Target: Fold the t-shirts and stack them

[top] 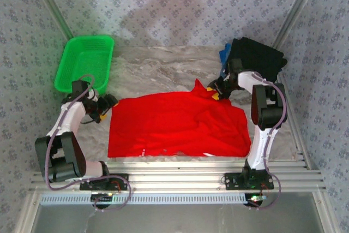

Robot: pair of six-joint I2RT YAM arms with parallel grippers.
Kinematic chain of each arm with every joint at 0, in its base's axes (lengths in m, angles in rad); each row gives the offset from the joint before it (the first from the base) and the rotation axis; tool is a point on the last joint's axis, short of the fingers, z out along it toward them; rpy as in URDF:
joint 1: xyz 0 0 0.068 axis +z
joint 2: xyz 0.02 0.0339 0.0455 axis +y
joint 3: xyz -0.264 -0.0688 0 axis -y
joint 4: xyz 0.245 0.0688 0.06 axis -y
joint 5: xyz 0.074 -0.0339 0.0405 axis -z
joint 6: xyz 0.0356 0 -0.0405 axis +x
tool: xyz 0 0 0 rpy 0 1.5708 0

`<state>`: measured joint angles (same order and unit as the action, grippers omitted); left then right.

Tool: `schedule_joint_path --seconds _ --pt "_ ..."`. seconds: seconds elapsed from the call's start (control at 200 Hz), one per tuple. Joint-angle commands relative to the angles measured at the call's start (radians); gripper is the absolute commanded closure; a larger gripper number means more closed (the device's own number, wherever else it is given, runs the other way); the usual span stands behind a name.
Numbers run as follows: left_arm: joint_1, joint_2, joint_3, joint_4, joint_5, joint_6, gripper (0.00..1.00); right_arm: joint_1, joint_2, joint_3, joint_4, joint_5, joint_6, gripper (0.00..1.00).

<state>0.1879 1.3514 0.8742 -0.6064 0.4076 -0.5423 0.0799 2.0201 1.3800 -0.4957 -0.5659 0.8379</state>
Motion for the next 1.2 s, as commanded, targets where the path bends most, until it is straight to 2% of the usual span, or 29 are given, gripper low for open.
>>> schedule_joint_path --seconds 0.0,0.44,1.194 --pt "-0.004 -0.029 -0.011 -0.011 0.004 0.015 0.19 -0.008 0.011 0.027 0.006 -0.023 0.029 0.55" --pt "-0.003 -0.049 -0.03 -0.012 0.004 0.018 0.19 0.006 -0.089 -0.044 -0.015 -0.068 0.058 0.54" --pt "0.003 -0.08 -0.048 -0.033 -0.006 0.03 0.19 -0.012 0.062 0.044 0.019 -0.043 0.087 0.54"
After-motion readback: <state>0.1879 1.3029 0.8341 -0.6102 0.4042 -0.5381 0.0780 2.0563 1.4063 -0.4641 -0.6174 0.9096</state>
